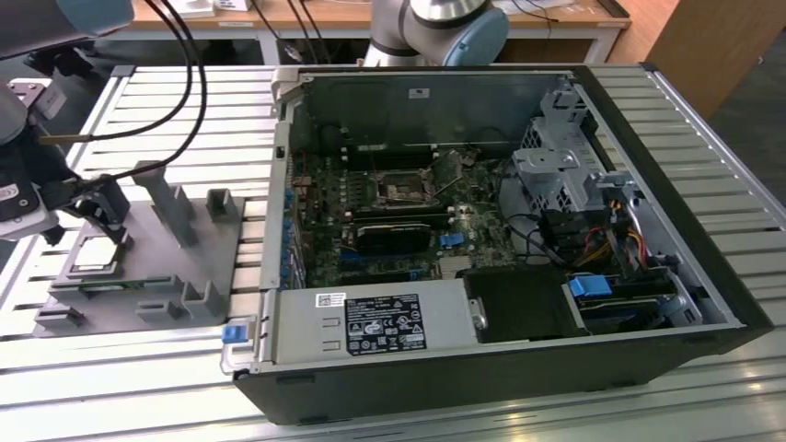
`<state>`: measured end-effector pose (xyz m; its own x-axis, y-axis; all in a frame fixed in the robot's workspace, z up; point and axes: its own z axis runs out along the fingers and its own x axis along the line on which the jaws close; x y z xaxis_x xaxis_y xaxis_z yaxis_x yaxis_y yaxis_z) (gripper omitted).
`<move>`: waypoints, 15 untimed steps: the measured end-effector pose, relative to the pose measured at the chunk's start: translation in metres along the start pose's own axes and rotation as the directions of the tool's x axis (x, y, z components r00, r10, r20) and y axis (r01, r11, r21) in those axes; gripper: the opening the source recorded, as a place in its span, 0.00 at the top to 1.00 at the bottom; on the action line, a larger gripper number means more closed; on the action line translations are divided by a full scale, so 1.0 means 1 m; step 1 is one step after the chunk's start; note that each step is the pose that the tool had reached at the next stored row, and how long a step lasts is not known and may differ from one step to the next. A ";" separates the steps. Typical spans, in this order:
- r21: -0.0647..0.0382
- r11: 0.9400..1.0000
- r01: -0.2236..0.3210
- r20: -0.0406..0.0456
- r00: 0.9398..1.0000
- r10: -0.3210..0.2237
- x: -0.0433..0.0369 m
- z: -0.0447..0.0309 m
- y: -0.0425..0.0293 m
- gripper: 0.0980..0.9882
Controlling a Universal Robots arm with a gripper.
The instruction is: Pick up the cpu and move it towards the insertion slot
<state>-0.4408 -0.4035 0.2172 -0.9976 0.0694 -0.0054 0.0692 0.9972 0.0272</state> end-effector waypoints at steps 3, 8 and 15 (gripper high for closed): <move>0.000 1.000 0.001 0.000 1.000 -0.001 0.0018 0.0032 -0.0005 0.24; 0.000 1.000 0.010 0.000 1.000 -0.010 0.0044 0.0087 -0.0014 0.24; 0.000 1.000 0.016 -0.003 1.000 -0.016 0.0064 0.0185 -0.0019 0.24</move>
<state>-0.4472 -0.4044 0.1986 -0.9986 0.0534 -0.0027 0.0533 0.9982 0.0271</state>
